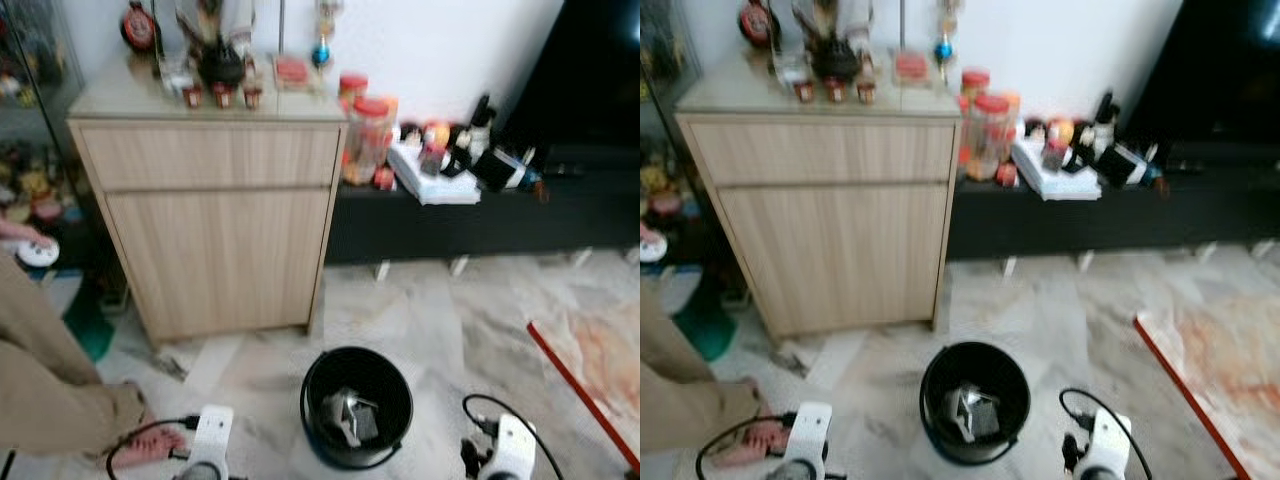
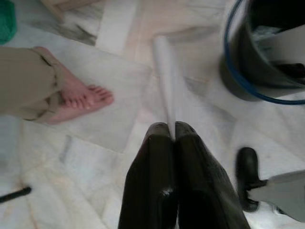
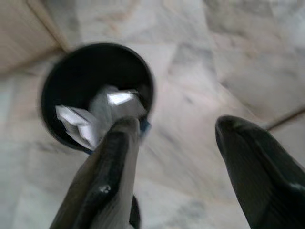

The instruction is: Picking trash to rubbish bin

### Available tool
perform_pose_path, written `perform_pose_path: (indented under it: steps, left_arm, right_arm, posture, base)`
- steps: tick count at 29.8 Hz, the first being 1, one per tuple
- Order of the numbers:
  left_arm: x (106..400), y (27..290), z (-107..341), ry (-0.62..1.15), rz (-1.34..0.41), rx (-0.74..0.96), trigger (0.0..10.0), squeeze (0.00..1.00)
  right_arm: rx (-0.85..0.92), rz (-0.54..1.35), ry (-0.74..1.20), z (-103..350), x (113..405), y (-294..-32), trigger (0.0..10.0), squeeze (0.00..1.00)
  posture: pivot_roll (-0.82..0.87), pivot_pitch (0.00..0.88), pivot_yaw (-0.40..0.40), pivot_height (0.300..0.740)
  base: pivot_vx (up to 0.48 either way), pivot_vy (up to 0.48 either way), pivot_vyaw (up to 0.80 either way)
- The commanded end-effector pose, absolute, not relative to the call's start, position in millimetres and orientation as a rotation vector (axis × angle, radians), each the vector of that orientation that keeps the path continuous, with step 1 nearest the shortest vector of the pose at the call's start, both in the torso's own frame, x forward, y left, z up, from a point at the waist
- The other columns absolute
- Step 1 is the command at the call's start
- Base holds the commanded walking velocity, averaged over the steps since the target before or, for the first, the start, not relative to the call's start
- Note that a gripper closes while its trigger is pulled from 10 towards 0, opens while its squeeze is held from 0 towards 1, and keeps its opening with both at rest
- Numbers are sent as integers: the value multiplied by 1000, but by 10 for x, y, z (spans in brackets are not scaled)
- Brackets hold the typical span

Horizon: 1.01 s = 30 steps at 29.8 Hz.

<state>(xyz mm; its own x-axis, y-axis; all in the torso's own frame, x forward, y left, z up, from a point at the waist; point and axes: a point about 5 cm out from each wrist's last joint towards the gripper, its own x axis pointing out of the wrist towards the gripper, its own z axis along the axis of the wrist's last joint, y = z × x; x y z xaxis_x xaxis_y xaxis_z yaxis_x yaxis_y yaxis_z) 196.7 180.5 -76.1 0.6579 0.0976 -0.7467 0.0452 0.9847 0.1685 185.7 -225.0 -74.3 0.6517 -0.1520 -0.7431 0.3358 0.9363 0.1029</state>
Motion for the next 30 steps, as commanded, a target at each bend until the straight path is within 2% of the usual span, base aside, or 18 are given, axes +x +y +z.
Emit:
perform_pose_path:
  steps: [1,13,18,26,30]
  left_arm:
    - [1996,1796,-748,847,20,190,10000,0]
    - [2004,1783,-744,843,11,191,10000,0]
    - [2028,1755,-731,828,-3,170,10000,0]
    - [2046,1694,-722,814,-59,182,10000,0]
    - [2086,1642,-701,801,-102,129,10000,0]
  right_arm:
    - [244,-285,803,-722,1880,-2282,10000,0]
    - [246,-281,798,-723,1879,-2274,10000,0]
    - [236,-273,793,-716,1886,-2277,10000,0]
    - [238,-279,790,-715,1888,-2280,10000,0]
    - [224,-269,780,-700,1907,-2288,10000,0]
  posture:
    - [110,0,-138,740]
    - [110,0,-138,740]
    - [110,0,-138,740]
    - [113,0,-136,740]
    - [113,0,-136,740]
  base:
    - [405,0,-800]
    - [407,0,0]
    - [368,0,-768]
    - [0,0,0]
    - [0,0,0]
